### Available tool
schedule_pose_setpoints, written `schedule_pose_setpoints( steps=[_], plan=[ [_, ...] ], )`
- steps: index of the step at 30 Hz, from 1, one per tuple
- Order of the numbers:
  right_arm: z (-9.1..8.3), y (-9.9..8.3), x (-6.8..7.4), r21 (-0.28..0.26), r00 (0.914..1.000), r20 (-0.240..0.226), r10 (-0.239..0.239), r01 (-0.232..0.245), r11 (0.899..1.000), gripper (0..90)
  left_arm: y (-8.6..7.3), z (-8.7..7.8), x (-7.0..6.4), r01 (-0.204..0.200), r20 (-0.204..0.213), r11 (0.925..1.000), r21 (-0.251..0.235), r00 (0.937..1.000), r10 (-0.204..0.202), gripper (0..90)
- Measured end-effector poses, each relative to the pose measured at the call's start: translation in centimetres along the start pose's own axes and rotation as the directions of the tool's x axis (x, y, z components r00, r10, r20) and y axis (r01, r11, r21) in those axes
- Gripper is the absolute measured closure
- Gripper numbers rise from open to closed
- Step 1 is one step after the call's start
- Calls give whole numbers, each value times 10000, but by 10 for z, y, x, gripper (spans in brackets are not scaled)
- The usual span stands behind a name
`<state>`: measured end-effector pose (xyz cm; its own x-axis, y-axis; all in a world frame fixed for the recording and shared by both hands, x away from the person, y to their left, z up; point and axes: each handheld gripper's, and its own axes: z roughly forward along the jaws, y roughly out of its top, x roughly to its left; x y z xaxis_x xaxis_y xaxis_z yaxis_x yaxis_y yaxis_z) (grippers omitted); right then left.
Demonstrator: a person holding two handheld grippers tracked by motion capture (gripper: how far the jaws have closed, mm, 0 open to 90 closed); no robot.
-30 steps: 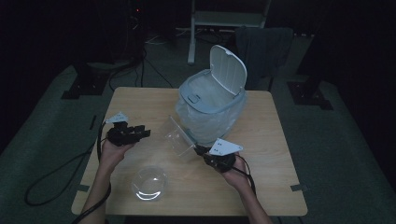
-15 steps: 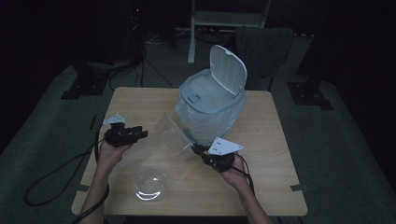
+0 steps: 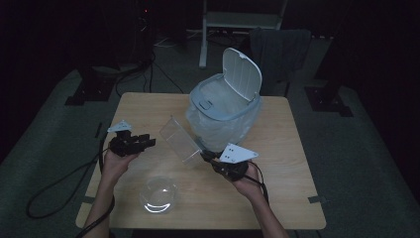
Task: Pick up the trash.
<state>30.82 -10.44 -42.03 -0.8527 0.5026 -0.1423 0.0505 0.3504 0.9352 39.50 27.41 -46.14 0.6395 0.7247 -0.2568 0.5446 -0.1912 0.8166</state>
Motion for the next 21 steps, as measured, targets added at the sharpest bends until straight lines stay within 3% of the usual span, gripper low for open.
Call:
schedule_pose_setpoints(
  steps=[21],
  plan=[
    [-9, 31, -8, -490, 9999, -122, 63, -69, 9988, 851, 2, -2, 0, -75, -26, 10000, 13, 10000, 75, 556]
  ],
)
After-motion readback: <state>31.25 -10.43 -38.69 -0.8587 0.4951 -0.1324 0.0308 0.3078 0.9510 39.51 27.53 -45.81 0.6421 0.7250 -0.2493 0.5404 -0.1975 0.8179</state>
